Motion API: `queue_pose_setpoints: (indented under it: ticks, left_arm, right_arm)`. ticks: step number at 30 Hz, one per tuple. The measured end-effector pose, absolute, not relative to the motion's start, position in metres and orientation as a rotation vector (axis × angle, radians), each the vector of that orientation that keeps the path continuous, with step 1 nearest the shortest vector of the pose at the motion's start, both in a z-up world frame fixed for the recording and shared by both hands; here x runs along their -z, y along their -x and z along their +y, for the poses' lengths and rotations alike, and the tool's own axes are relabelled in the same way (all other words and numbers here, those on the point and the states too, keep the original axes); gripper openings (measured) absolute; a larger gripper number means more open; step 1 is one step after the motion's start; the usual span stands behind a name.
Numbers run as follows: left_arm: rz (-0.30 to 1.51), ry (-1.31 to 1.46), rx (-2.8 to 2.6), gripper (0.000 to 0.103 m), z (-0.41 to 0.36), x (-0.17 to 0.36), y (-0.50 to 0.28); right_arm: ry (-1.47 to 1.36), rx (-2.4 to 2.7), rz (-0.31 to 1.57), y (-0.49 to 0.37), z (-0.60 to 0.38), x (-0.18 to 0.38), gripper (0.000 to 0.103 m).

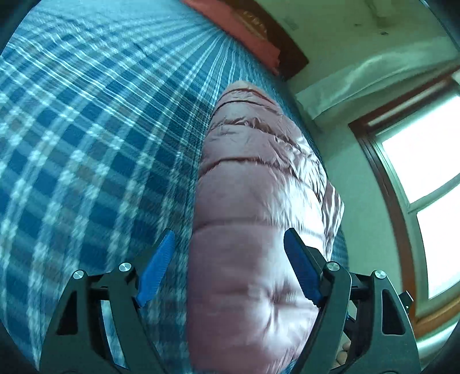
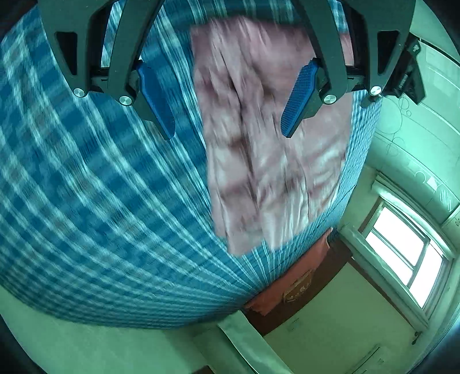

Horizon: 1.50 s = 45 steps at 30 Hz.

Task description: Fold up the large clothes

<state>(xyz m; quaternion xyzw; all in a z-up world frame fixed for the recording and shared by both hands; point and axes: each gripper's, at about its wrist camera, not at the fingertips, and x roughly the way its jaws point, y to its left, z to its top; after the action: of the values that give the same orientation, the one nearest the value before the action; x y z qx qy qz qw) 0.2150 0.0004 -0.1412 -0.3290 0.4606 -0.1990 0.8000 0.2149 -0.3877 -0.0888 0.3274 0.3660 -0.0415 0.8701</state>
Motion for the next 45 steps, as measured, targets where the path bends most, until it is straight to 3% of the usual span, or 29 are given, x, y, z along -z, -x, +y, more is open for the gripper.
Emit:
queue_pose_setpoints:
  ticks: [5, 6, 7, 8, 9, 14, 16, 17, 18, 19, 20, 24, 29, 32, 33, 35, 38, 41, 45]
  left_arm:
    - [1.041, 0.76, 0.439, 0.077, -0.018, 0.153, -0.255]
    - [1.04, 0.746, 0.428, 0.076, -0.022, 0.154, -0.257]
    - [1.041, 0.719, 0.416, 0.068, -0.028, 0.155, -0.259]
    - [1.048, 0.68, 0.405, 0.065, -0.033, 0.158, -0.259]
    - [1.053, 0.648, 0.393, 0.063, -0.038, 0.16, -0.261]
    - [1.07, 0.634, 0.42, 0.062, -0.039, 0.158, -0.262]
    - [1.05, 0.676, 0.417, 0.063, -0.031, 0.151, -0.264]
    - [1.03, 0.695, 0.413, 0.067, -0.027, 0.149, -0.266]
    - [1.014, 0.707, 0.417, 0.074, -0.025, 0.149, -0.271]
    - [1.001, 0.713, 0.427, 0.077, -0.024, 0.148, -0.277]
    - [1.01, 0.708, 0.432, 0.077, -0.026, 0.15, -0.282]
    - [1.085, 0.733, 0.441, 0.079, -0.037, 0.166, -0.297]
    - [1.124, 0.81, 0.437, 0.08, -0.037, 0.186, -0.303]
    - [1.135, 0.757, 0.424, 0.069, -0.042, 0.189, -0.307]
    - [1.133, 0.718, 0.418, 0.067, -0.046, 0.187, -0.307]
    - [1.13, 0.692, 0.415, 0.067, -0.049, 0.184, -0.308]
    - [1.109, 0.699, 0.411, 0.067, -0.042, 0.171, -0.31]
    - [1.045, 0.731, 0.41, 0.079, -0.032, 0.159, -0.317]
    - [1.079, 0.746, 0.394, 0.079, -0.037, 0.164, -0.334]
  right_arm:
    - [-0.647, 0.037, 0.783, -0.282, -0.381, 0.08, 0.075]
    - [-0.631, 0.039, 0.799, -0.294, -0.379, 0.083, 0.066]
    - [-0.616, 0.049, 0.826, -0.303, -0.378, 0.09, 0.052]
    - [-0.608, 0.059, 0.853, -0.307, -0.377, 0.097, 0.03]
    - [-0.615, 0.061, 0.889, -0.315, -0.378, 0.11, 0.025]
    - [-0.687, 0.056, 0.906, -0.319, -0.393, 0.136, 0.024]
    - [-0.697, 0.037, 0.897, -0.317, -0.398, 0.128, 0.026]
    - [-0.7, 0.031, 0.887, -0.314, -0.403, 0.124, 0.036]
    - [-0.695, 0.034, 0.873, -0.313, -0.406, 0.12, 0.062]
    - [-0.692, 0.041, 0.853, -0.313, -0.408, 0.116, 0.074]
    - [-0.686, 0.052, 0.823, -0.315, -0.408, 0.114, 0.08]
    - [-0.627, 0.039, 0.879, -0.338, -0.408, 0.126, 0.08]
    - [-0.756, -0.06, 0.879, -0.357, -0.415, 0.149, 0.08]
    - [-0.881, -0.06, 0.862, -0.359, -0.425, 0.167, 0.052]
    - [-0.912, -0.059, 0.852, -0.359, -0.428, 0.173, 0.047]
    - [-0.912, -0.061, 0.846, -0.358, -0.43, 0.175, 0.047]
    - [-0.84, -0.092, 0.875, -0.359, -0.426, 0.16, 0.052]
    - [-0.793, -0.127, 0.862, -0.367, -0.426, 0.139, 0.076]
    - [-0.771, -0.122, 0.878, -0.4, -0.427, 0.132, 0.079]
